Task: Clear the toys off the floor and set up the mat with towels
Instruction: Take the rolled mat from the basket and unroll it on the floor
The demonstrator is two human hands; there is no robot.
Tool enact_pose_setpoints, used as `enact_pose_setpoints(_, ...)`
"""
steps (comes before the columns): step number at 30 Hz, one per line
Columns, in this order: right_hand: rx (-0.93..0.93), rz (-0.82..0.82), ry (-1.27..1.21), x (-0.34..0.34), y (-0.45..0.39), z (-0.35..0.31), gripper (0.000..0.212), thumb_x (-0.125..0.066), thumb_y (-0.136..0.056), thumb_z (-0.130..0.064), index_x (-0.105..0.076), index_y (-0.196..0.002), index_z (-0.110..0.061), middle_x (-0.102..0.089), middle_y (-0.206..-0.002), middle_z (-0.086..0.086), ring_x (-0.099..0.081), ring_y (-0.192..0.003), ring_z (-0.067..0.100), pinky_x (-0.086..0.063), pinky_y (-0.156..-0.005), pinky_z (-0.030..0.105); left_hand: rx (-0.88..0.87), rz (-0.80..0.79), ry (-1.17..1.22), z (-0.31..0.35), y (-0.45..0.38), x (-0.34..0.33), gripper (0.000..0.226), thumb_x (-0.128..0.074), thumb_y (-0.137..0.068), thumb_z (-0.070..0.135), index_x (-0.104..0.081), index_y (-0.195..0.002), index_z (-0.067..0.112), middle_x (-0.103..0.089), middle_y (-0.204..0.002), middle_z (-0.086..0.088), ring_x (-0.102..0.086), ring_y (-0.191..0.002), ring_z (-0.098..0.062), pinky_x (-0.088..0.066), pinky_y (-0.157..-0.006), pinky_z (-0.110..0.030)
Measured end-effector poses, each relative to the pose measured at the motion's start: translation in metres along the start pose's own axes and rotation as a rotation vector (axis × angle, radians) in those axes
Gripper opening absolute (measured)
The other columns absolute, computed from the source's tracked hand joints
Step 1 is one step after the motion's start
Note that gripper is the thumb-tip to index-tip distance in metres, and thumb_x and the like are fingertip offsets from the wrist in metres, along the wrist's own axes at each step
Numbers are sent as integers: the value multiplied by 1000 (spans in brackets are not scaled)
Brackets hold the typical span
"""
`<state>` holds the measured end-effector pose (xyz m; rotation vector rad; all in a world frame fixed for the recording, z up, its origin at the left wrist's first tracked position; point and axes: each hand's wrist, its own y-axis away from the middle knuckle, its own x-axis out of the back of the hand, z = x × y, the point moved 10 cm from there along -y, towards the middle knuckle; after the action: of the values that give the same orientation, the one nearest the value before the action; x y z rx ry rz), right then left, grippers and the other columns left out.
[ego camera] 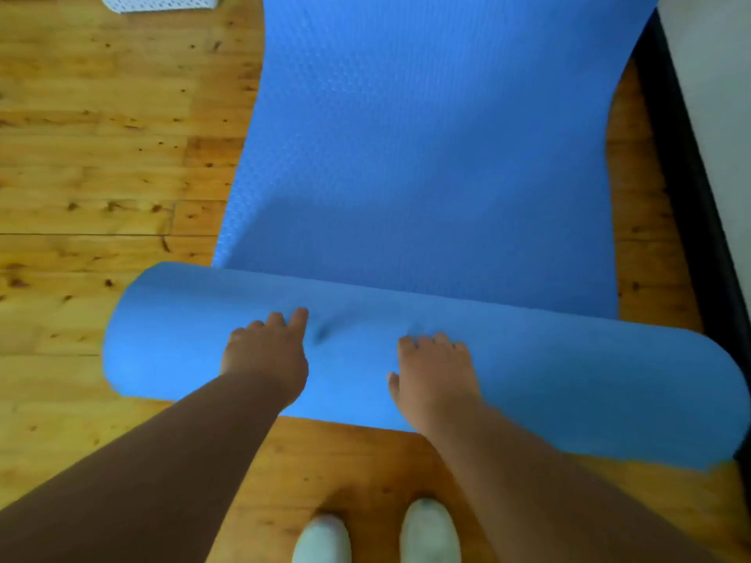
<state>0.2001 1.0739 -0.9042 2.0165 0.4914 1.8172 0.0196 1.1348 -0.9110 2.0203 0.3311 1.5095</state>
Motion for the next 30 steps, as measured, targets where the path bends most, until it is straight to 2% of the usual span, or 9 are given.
enact_pose_setpoints(5,78,-16,-47,-40,68,-7,40,-46,-92,-39,-56,-124,-17,-31,-151,5,-23,-141,28,-28,-104,47,-77,53,-122,24,73,-55,42,-40,-84,23,-47,-125,25,-32,-143,-5,-40,-120,-24,-35,-89,-37)
enact_pose_setpoints(10,-9,23,-48,-76,127,-5,56,-49,-90,-42,-37,-138,-14,-57,-124,5,-49,-118,29,-38,-92,43,4,-26,9,26,131,-105,68,-45,-84,19,-16,-145,24,-13,-156,-7,-56,-106,-28,-40,-77,-38)
enact_pose_setpoints(13,-1,16,-25,-99,161,-16,40,-51,-89,-42,-56,-121,-18,-45,-136,8,-37,-130,31,-38,-95,43,10,-44,-8,33,174,-138,85,-45,-84,21,7,-152,27,-36,-137,-5,-53,-105,-26,-40,-79,-37)
enact_pose_setpoints(15,42,13,-3,-115,178,-20,40,-51,-90,-44,-60,-119,-18,-30,-151,8,-23,-142,30,-33,-101,44,6,3,-66,33,190,-142,76,-41,-86,21,-5,-153,24,-35,-137,-7,-45,-115,-27,-38,-89,-38)
enact_pose_setpoints(18,78,27,18,-147,216,-38,52,-52,-88,-45,-44,-130,-15,-46,-134,7,-41,-125,30,-37,-91,43,-87,104,-134,46,230,-163,49,-41,-85,20,-40,-134,27,-14,-152,-11,-31,-129,-29,-34,-96,-40)
enact_pose_setpoints(22,25,-57,-33,-190,271,-55,78,-49,-92,-39,-9,-151,-7,-66,-103,10,-62,-93,30,-34,-69,37,21,98,43,31,266,-195,65,-44,-85,19,-21,-145,30,-16,-154,-6,-59,-104,-32,-46,-83,-40)
enact_pose_setpoints(24,56,0,-68,-203,305,-63,48,-49,-91,-32,-46,-132,-8,-68,-95,10,-63,-90,32,-32,-66,36,62,37,45,34,293,-218,75,-42,-87,20,-5,-151,33,-38,-137,-4,-62,-97,-30,-44,-78,-39)
enact_pose_setpoints(27,76,103,-43,-212,351,-70,14,-57,-83,-29,-67,-86,-18,-59,-104,8,-51,-100,31,-37,-76,40,-21,77,-134,51,324,-244,59,-40,-86,20,-30,-143,30,-45,-123,-2,-54,-105,-24,-40,-82,-37)
enact_pose_setpoints(30,-6,176,-95,-238,391,-59,27,-58,-80,-26,-59,-106,-17,-47,-137,11,-47,-116,31,-41,-88,42,-80,82,-151,57,354,-259,44,-40,-85,19,-50,-127,30,-19,-153,-8,-30,-133,-26,-35,-98,-41)
